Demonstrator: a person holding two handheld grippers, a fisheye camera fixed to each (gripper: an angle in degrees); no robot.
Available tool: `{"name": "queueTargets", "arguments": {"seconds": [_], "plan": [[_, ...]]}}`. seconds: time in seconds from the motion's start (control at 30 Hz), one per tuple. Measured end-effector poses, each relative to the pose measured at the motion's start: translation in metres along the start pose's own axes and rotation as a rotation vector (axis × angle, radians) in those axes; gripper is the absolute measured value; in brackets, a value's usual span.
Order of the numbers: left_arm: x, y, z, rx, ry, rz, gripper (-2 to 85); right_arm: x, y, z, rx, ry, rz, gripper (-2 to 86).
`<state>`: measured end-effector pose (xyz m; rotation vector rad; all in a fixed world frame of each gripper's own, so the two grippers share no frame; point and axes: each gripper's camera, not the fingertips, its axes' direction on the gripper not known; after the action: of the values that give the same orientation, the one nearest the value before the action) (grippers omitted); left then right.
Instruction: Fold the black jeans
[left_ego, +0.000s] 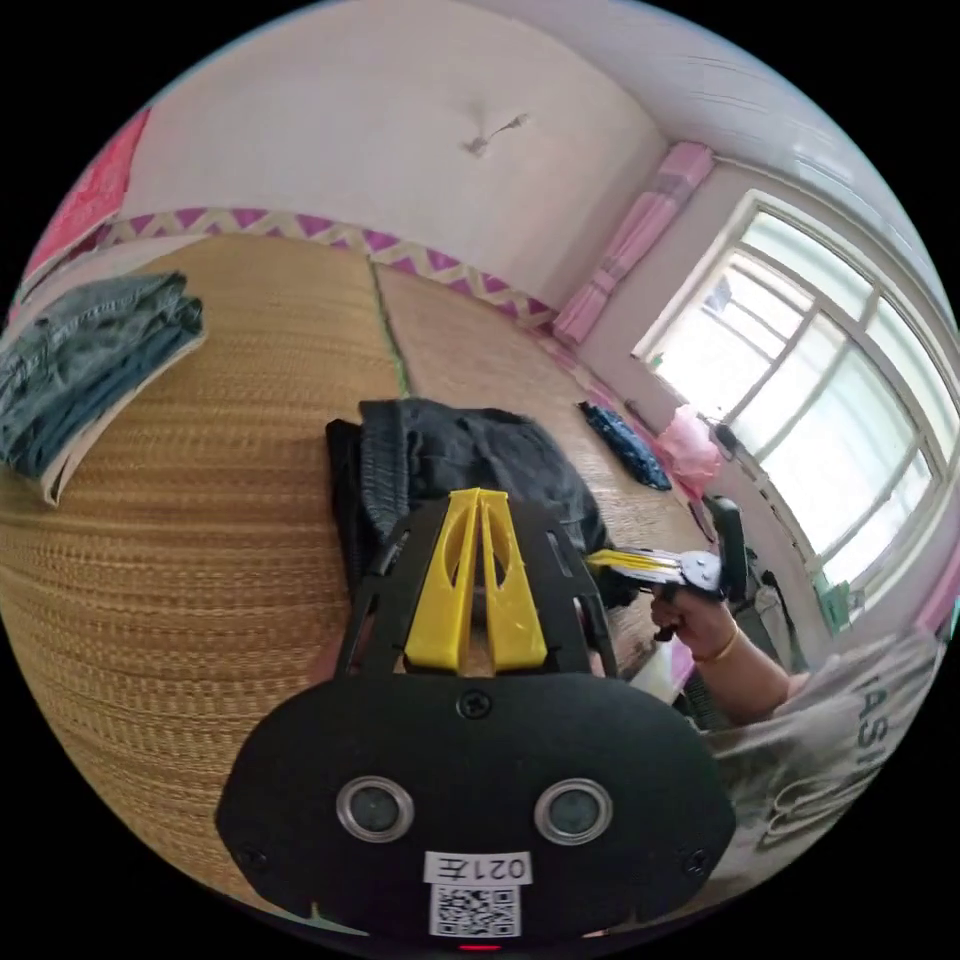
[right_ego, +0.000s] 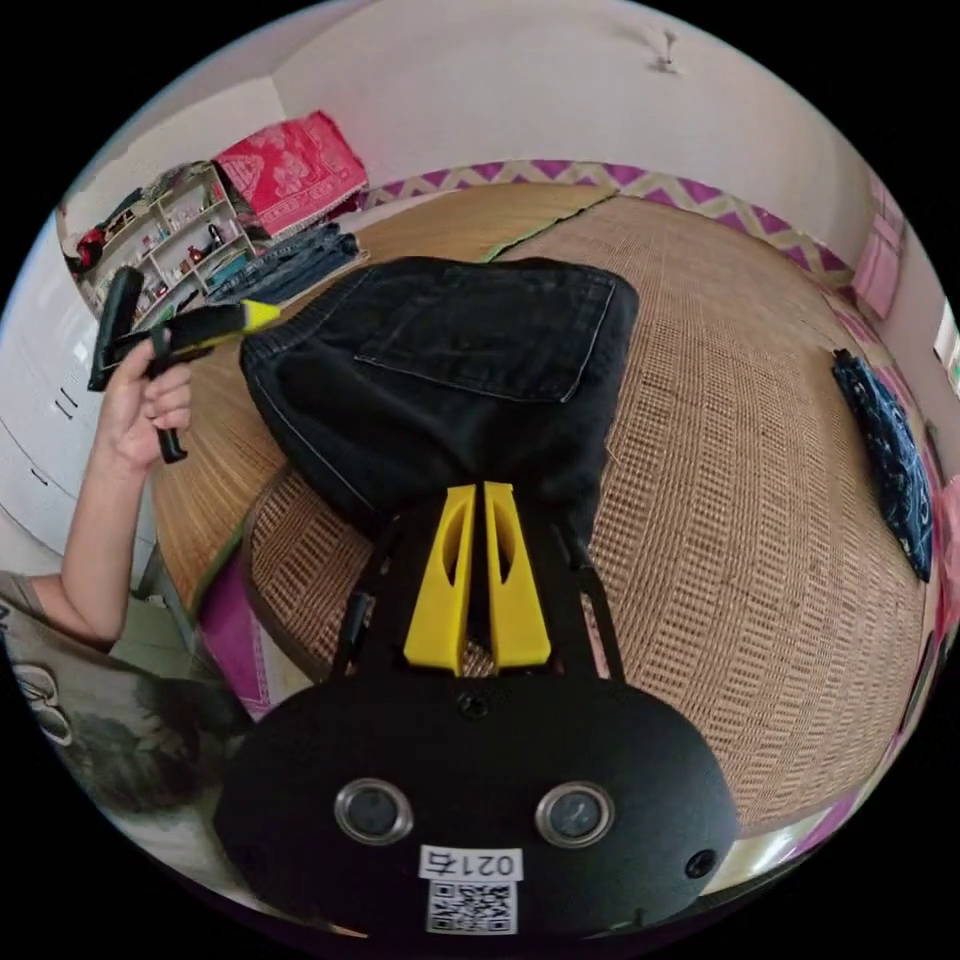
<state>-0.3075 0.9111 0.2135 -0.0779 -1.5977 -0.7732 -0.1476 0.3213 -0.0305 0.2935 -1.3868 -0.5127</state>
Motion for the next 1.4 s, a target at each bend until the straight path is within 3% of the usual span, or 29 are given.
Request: {"name": "queueTargets", "arguments": {"seconds": [0.07, 0.2, 0.27, 0.3, 0.37, 0.43, 0.57, 0.8, 0.93, 1.1, 1.4], "plan": [[-0.028, 0.002, 0.021, -0.067, 0.034, -0.089, -0.9, 0.021, -0.003, -0.011, 0.028, 0.003, -0.006, -0.1], [-0.069, 0.027, -0.003, 0.08, 0.158, -0.167, -0.6, 0.09, 0.002, -0.044, 0.275, 0.072, 0.15, 1.7], [-0.095, 0.035, -0.015, 0.132, 0.185, -0.215, -0.1, 0.159, -0.019, -0.01, 0.163, -0.071, 0.221, 11.1], [-0.111, 0.036, -0.016, 0.12, 0.206, -0.218, 0.5, 0.177, -0.025, 0.005, 0.118, -0.134, 0.237, 12.0], [-0.135, 0.033, -0.005, 0.049, 0.267, -0.203, 6.5, 0.241, -0.034, 0.067, -0.004, -0.475, 0.319, 13.4], [-0.164, 0.03, 0.024, -0.088, 0.334, -0.221, 13.7, 0.27, -0.035, 0.11, -0.074, -0.628, 0.378, 13.4], [-0.189, 0.038, 0.07, -0.236, 0.379, -0.258, 15.1, 0.29, -0.041, 0.165, -0.158, -0.624, 0.38, 12.1], [-0.195, 0.051, 0.111, -0.324, 0.372, -0.21, 8.4, 0.308, -0.04, 0.209, -0.189, -0.634, 0.357, 7.6], [-0.198, 0.073, 0.096, -0.264, 0.438, -0.229, 5.9, 0.302, -0.048, 0.196, -0.168, -0.638, 0.33, 5.3], [-0.177, 0.084, 0.01, -0.13, 0.489, -0.147, 5.5, 0.242, -0.117, 0.138, -0.128, -0.628, 0.091, 4.5], [-0.242, 0.092, -0.26, 0.347, 0.244, -0.157, 5.4, 0.0, -0.419, 0.129, -0.052, -0.618, -0.303, 4.4]]}}
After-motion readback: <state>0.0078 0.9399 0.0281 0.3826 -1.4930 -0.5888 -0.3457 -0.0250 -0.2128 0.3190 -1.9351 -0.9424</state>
